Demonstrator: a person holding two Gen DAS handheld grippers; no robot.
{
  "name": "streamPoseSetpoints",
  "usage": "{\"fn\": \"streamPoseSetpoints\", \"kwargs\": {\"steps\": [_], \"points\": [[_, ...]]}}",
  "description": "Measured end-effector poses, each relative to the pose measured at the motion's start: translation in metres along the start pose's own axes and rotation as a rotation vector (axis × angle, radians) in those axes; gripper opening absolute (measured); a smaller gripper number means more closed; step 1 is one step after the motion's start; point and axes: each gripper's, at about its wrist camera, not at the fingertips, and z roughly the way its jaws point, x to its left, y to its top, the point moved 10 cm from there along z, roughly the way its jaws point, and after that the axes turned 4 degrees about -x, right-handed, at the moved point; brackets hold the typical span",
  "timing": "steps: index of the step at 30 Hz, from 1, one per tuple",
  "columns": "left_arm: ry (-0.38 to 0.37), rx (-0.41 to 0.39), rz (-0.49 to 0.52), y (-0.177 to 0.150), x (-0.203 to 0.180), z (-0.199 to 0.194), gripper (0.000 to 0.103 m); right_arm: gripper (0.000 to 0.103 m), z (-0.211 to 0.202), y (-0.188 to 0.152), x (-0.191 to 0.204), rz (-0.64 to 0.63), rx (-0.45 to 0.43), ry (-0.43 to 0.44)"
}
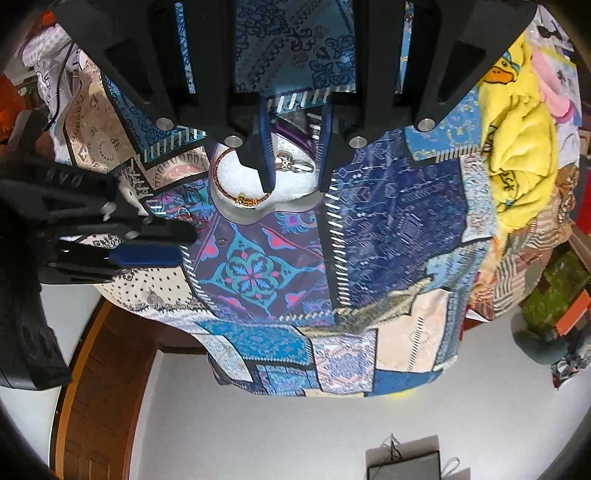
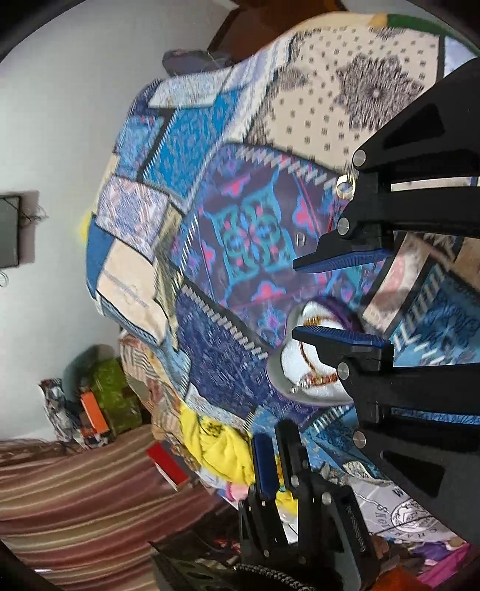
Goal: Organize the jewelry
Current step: 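Move the right tool back to the pile of rings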
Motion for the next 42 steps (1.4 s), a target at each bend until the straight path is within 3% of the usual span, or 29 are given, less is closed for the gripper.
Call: {"fn": "streamPoseSetpoints", "kwargs": {"steps": [4,9,20,25,31,42], "points": [[0.009,-0.026,-0.004,0.003,-0.005,-0.013,0.033,0.027,-0.017,0.001,-0.014,0.014,-0.027,-0.034],[0.006,-0.041,-0.001,0.006,-0.02,-0.018,0.033,0.027,-0.035,-0.007,-0.037,0.031,-0.038,-0.09],[-0.075,-0.004,-0.01,-0.003,-0.074,0.002,0.033,0.028,-0.042,-0.048,-0.078,0.095,0.023,-0.119],[-0.124,0.049,-0.021,-0.013,-0.098,0.025,0.033,0.028,-0.037,-0.067,-0.091,0.13,0.057,-0.109],[-0.128,0.106,-0.004,-0.021,-0.115,0.056,0.033,0.033,-0.024,-0.083,-0.105,0.168,0.101,-0.092],[-0.145,0.151,0.005,-0.026,-0.124,0.092,0.033,0.033,0.014,-0.08,-0.114,0.149,0.129,-0.054]]}}
